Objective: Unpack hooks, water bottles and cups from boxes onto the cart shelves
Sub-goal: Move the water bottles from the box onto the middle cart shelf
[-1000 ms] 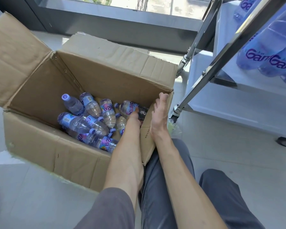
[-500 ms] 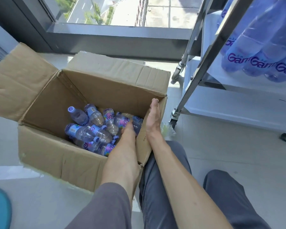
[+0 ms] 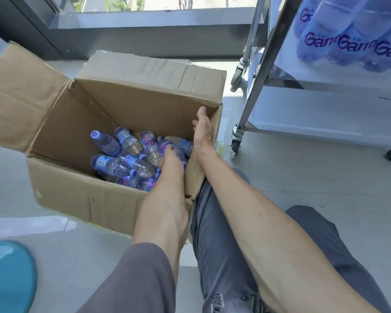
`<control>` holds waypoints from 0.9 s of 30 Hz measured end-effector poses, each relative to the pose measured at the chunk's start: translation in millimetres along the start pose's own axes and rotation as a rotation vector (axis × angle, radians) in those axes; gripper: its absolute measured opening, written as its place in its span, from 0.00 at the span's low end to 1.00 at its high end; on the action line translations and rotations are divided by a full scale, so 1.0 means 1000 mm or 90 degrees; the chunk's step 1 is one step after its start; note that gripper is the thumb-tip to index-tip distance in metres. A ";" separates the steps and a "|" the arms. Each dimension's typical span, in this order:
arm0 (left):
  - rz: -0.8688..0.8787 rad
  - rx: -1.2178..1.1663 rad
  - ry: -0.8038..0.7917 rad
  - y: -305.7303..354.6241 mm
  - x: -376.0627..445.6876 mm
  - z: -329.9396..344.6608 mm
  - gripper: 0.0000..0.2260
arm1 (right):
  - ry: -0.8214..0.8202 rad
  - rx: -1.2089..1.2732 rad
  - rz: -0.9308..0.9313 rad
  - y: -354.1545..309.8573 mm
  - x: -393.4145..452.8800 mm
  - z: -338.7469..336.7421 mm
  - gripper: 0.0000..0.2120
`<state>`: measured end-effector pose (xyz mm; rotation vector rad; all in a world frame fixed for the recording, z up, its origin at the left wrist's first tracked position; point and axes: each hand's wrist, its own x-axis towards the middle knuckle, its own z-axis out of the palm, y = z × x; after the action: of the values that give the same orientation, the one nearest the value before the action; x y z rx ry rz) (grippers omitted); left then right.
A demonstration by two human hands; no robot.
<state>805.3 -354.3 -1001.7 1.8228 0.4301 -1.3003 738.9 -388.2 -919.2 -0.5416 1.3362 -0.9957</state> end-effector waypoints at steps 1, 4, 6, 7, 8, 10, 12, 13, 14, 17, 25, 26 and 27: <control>0.012 -0.022 0.058 0.010 -0.014 -0.004 0.31 | -0.009 0.007 -0.003 -0.002 -0.002 0.000 0.26; 0.138 -0.063 0.176 0.035 -0.046 -0.016 0.29 | -0.067 0.039 0.041 -0.011 -0.017 -0.005 0.23; 0.221 -0.085 0.169 0.050 -0.067 -0.025 0.26 | -0.100 0.065 0.044 -0.022 -0.030 -0.007 0.20; 0.259 -0.098 0.160 0.057 -0.078 -0.031 0.24 | -0.107 0.066 0.026 -0.027 -0.037 -0.011 0.19; 0.296 -0.107 0.153 0.064 -0.091 -0.037 0.21 | -0.098 0.045 -0.006 -0.034 -0.045 -0.015 0.17; 0.391 -0.104 0.131 0.076 -0.121 -0.049 0.15 | -0.066 0.012 -0.087 -0.053 -0.058 -0.025 0.13; 0.507 -0.030 0.087 0.079 -0.150 -0.062 0.14 | -0.046 0.025 -0.142 -0.082 -0.068 -0.041 0.12; 0.558 0.028 0.051 0.078 -0.165 -0.069 0.15 | -0.048 0.040 -0.159 -0.099 -0.072 -0.051 0.13; 0.596 0.086 0.004 0.075 -0.178 -0.074 0.17 | -0.059 0.048 -0.172 -0.115 -0.076 -0.062 0.17; 0.714 0.269 -0.136 0.062 -0.216 -0.076 0.23 | -0.106 0.007 -0.197 -0.151 -0.088 -0.091 0.24; 0.960 0.676 -0.325 0.021 -0.312 0.003 0.30 | -0.002 -0.120 -0.164 -0.169 -0.116 -0.211 0.22; 0.967 0.625 -0.341 0.011 -0.317 0.014 0.33 | 0.063 -0.066 -0.161 -0.168 -0.120 -0.224 0.20; 0.974 0.543 -0.341 -0.002 -0.321 0.026 0.36 | 0.132 0.004 -0.151 -0.165 -0.122 -0.237 0.19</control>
<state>658.0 -314.7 -717.7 1.5143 -1.7070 -0.6953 474.2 -320.4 -765.5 -0.6148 1.4753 -1.2768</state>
